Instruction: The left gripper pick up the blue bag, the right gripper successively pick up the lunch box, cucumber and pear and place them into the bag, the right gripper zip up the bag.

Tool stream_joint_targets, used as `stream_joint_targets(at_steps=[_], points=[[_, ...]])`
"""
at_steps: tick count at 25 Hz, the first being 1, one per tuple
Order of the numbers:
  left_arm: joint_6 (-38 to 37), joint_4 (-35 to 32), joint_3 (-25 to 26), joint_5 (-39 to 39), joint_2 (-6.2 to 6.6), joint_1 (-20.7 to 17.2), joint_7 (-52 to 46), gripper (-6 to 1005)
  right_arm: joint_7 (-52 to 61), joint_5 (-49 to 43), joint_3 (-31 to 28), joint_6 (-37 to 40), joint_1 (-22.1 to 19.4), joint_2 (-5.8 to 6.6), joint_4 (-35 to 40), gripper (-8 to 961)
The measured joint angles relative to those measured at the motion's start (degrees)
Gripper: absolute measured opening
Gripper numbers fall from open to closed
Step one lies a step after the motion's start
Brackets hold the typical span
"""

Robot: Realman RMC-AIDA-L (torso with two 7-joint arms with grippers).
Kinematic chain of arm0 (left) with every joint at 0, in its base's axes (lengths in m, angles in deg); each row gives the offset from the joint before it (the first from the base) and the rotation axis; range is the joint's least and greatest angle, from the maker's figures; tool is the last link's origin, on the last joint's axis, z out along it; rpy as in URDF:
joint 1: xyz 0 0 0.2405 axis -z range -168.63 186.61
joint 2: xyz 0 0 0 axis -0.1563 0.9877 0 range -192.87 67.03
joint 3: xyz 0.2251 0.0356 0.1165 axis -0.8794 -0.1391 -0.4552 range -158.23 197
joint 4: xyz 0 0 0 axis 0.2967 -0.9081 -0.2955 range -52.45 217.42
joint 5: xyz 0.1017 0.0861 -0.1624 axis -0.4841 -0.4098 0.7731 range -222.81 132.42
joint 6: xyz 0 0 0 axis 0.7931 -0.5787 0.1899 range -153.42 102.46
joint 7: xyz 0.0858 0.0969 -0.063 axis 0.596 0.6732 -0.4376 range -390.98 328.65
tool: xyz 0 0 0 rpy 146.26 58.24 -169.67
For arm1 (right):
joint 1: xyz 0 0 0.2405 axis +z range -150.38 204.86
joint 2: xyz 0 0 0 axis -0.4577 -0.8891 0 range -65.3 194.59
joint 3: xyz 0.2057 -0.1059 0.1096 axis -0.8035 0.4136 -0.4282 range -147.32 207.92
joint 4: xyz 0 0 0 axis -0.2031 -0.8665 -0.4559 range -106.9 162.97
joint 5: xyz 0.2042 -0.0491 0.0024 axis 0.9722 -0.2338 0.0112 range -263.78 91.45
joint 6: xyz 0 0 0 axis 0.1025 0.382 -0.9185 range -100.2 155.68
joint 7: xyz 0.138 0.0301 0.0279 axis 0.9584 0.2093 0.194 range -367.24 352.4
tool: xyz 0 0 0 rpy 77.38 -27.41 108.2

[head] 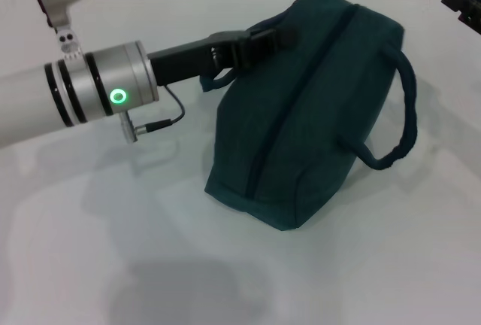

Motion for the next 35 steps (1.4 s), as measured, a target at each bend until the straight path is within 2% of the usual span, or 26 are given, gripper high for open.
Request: stream_joint_targets(at_steps=[6,18,22,28,32,35], points=[[-0.09,1.61,-0.14,1.13,-0.11,-0.88,3.59,116,-0.05,-0.08,-0.02,0.03,-0.04,-0.23,-0.07,678],[-4.91,0.27,0.14,7.25,0.7,-3.77,3.51,571,-0.08,-0.16,-0.02,3.91,-0.05,0.07,0.06,678],[-7.68,-3.31,0.14,7.25,1.92,-4.76,2.34,736,-1.56,-0.91,-0.01,9.2,0.31,0.69,0.1,679],[-12.55,-11.42,-0.2,4.59,4.53,-6.75,4.11,839,-6.08,-4.83,-0.02,17.61,1.81,0.92,1.61,679],[-14.2,-16.0,-0.21,-0.68,6.17,-7.91,5.63,880,-10.23,-8.19,0.03,22.24,2.06,0.41,3.53,709],[-17.78,-17.52,-0.18,-2.61,7.28,-9.04,8.9,891,-12.06,-14.16,0.23,24.46,1.98,-0.2,6.85,728]])
